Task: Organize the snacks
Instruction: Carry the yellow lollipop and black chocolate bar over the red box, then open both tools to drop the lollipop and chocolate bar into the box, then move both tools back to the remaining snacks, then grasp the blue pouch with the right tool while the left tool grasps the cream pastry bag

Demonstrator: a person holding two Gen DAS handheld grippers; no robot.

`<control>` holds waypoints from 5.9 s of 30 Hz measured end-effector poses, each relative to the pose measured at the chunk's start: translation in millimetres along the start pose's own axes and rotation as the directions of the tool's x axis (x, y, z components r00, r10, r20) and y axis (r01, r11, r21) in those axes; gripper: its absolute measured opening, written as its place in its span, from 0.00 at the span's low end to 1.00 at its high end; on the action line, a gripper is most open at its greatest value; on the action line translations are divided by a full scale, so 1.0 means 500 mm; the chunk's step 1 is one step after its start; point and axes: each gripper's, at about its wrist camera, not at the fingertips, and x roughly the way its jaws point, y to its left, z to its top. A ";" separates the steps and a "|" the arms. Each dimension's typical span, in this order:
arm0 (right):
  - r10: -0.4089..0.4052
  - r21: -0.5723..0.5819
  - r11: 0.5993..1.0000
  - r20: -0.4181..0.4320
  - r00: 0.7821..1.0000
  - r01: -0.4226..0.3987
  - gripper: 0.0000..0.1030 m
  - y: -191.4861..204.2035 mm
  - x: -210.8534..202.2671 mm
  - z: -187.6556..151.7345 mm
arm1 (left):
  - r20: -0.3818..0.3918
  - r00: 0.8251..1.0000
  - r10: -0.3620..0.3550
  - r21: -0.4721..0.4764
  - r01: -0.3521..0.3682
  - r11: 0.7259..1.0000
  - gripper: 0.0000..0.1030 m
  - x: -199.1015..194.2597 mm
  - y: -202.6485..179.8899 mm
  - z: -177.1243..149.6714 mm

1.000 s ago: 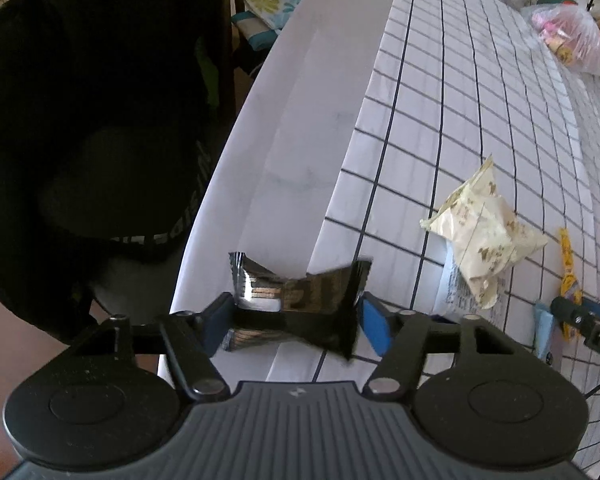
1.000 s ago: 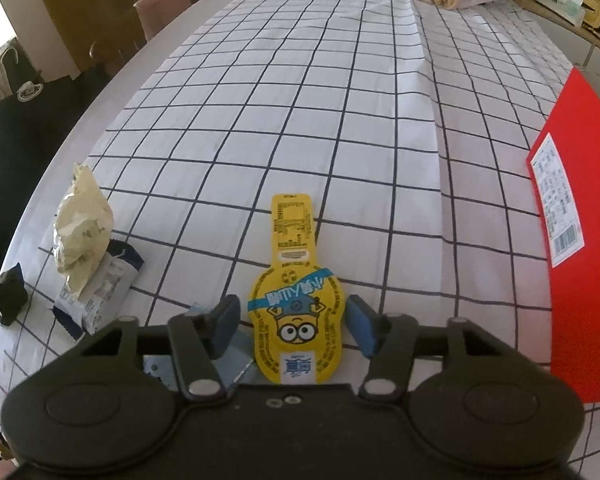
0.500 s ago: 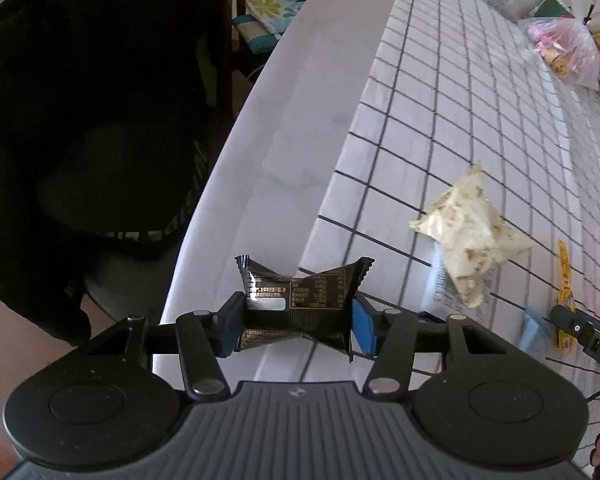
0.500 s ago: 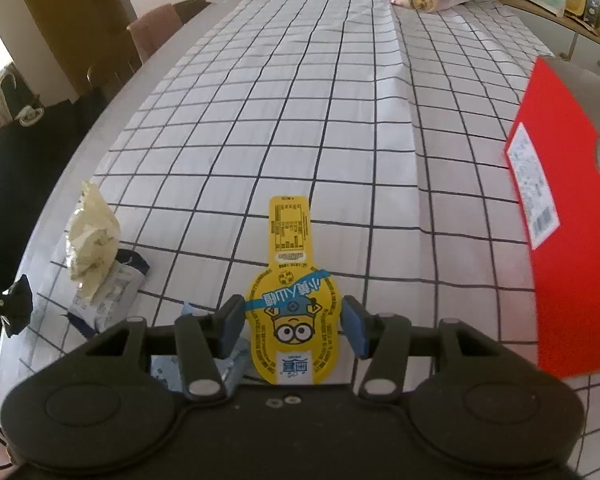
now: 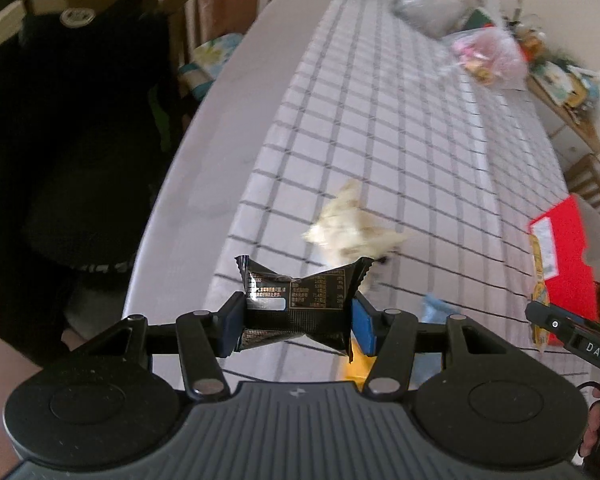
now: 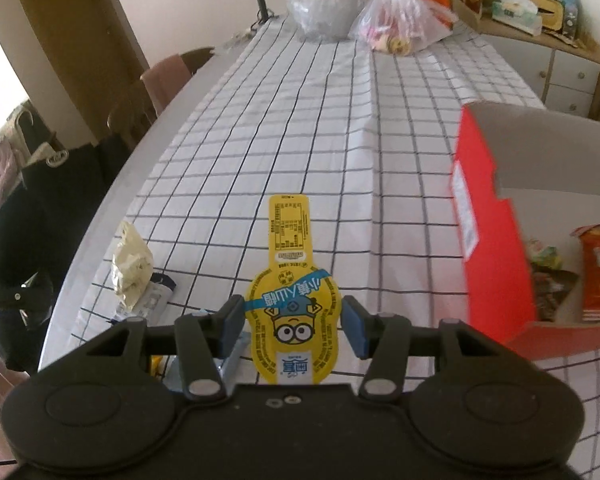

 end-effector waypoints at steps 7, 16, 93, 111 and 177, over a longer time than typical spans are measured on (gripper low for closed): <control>-0.021 0.022 1.000 0.043 0.999 0.020 0.50 -0.060 -0.084 0.002 | 0.042 0.998 -0.041 0.103 0.037 0.994 0.53 -0.040 -0.101 -0.001; -0.069 0.071 0.996 0.096 0.993 0.063 0.50 -0.163 -0.162 0.007 | 0.060 0.991 -0.118 0.243 0.101 0.965 0.53 -0.059 -0.276 -0.004; -0.140 0.114 0.985 0.080 0.987 0.131 0.74 -0.613 -0.214 0.035 | -0.110 0.992 -0.062 0.484 0.108 0.868 0.61 0.214 -0.916 -0.093; -0.046 0.097 0.995 0.162 0.986 0.031 0.86 -0.512 -0.267 0.033 | 0.053 0.984 -0.168 0.446 0.127 0.886 0.67 0.063 -0.828 -0.083; -0.034 0.099 0.993 -0.290 0.956 0.065 0.86 0.149 0.197 -0.026 | -0.189 0.982 0.016 0.008 -0.015 1.000 0.76 0.225 -0.078 0.137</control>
